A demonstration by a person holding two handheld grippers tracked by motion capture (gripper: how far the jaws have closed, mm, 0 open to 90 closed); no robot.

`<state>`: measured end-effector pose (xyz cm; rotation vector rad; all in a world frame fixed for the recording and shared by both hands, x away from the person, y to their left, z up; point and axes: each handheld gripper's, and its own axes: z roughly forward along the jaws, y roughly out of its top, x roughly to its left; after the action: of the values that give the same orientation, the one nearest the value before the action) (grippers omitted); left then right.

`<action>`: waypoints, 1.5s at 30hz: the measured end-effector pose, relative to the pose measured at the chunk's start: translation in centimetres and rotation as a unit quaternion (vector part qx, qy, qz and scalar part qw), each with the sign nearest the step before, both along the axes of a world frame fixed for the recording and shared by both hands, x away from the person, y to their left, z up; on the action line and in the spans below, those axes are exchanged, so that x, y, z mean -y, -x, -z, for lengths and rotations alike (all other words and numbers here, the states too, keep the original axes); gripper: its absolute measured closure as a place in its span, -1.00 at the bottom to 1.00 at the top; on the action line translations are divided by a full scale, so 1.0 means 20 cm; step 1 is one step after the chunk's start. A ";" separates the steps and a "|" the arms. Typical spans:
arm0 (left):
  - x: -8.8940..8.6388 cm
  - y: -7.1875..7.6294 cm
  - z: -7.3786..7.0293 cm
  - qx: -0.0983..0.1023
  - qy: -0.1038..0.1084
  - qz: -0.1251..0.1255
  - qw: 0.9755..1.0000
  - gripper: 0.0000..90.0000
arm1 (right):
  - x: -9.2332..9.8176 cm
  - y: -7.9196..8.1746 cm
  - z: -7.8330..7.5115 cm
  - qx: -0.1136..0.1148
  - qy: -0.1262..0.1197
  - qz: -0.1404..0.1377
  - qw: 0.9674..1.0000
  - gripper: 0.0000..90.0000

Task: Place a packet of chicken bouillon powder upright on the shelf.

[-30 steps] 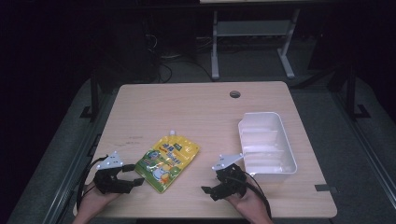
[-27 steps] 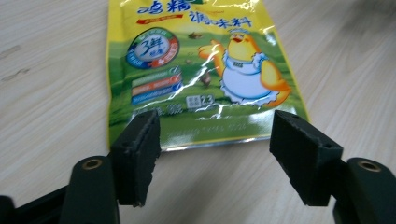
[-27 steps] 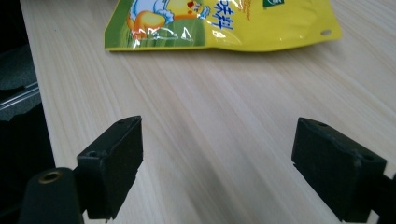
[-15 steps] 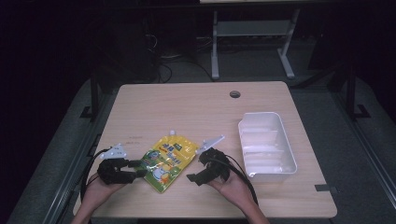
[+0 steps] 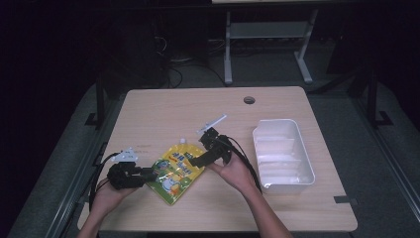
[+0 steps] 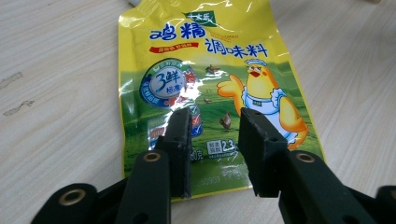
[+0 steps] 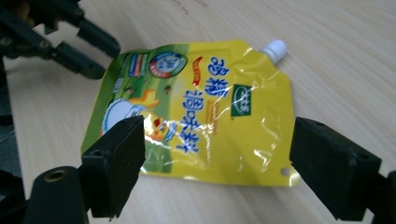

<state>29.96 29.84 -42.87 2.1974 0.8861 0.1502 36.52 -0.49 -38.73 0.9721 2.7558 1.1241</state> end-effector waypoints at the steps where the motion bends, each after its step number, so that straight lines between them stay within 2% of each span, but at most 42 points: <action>1: 0.00 0.00 0.00 0.001 -0.002 0.000 1.000 0.52 | -0.01 -0.03 0.00 0.002 -0.002 0.003 1.000 -0.57; 5: 0.01 0.00 0.01 0.005 -0.014 0.006 1.000 0.62 | -0.04 -0.07 0.01 -0.009 0.007 0.006 1.000 -0.57; 9: 0.01 0.00 0.03 -0.005 -0.025 0.014 1.000 0.77 | -0.10 -0.14 0.05 -0.025 0.016 0.012 0.999 -0.52; 12: 0.01 -0.01 0.06 -0.017 -0.032 0.012 0.999 0.77 | -0.11 -0.16 0.07 -0.030 0.028 0.015 0.999 -0.52; 16: 0.00 -0.01 0.07 -0.020 -0.028 0.011 0.999 0.76 | -0.12 -0.20 0.14 -0.047 0.048 0.023 0.997 -0.44; 17: 0.00 -0.01 0.07 -0.020 -0.026 0.011 0.999 0.75 | -0.12 -0.22 0.17 -0.054 0.057 0.028 0.997 -0.37; 20: 0.00 -0.02 0.08 -0.026 -0.019 0.013 0.999 0.71 | -0.11 -0.24 0.20 -0.064 0.057 0.034 0.996 -0.33; 24: 0.00 -0.01 0.08 -0.023 -0.025 0.016 0.999 0.68 | -0.11 -0.23 0.25 -0.070 0.064 0.034 0.995 -0.24; 26: 0.00 -0.01 0.08 -0.026 -0.021 0.015 0.999 0.66 | -0.10 -0.23 0.26 -0.073 0.067 0.034 0.994 -0.17; 30: 0.00 -0.02 0.08 -0.027 -0.017 0.015 0.999 0.64 | -0.08 -0.23 0.29 -0.089 0.057 0.034 0.994 -0.09; 33: 0.00 -0.02 0.08 -0.027 -0.017 0.015 0.999 0.64 | -0.07 -0.22 0.30 -0.084 0.054 0.036 0.994 0.00; 35: 0.00 -0.02 0.08 -0.029 -0.014 0.014 0.999 0.64 | -0.06 -0.22 0.30 -0.091 0.037 0.041 0.994 0.05; 36: -0.01 -0.02 0.08 -0.030 -0.013 0.013 0.999 0.64 | -0.06 -0.22 0.30 -0.091 0.037 0.041 0.994 0.05; 40: 0.00 -0.02 0.09 -0.026 -0.017 0.012 0.999 0.64 | -0.01 -0.23 0.30 -0.100 0.010 0.047 0.994 0.23; 45: 0.00 -0.02 0.09 -0.026 -0.020 0.010 0.999 0.64 | -0.01 -0.22 0.27 -0.091 -0.003 0.045 0.995 0.29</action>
<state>30.27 29.79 -44.63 2.2559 0.8975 0.1019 40.95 -0.35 -44.14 1.2444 2.8135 1.0816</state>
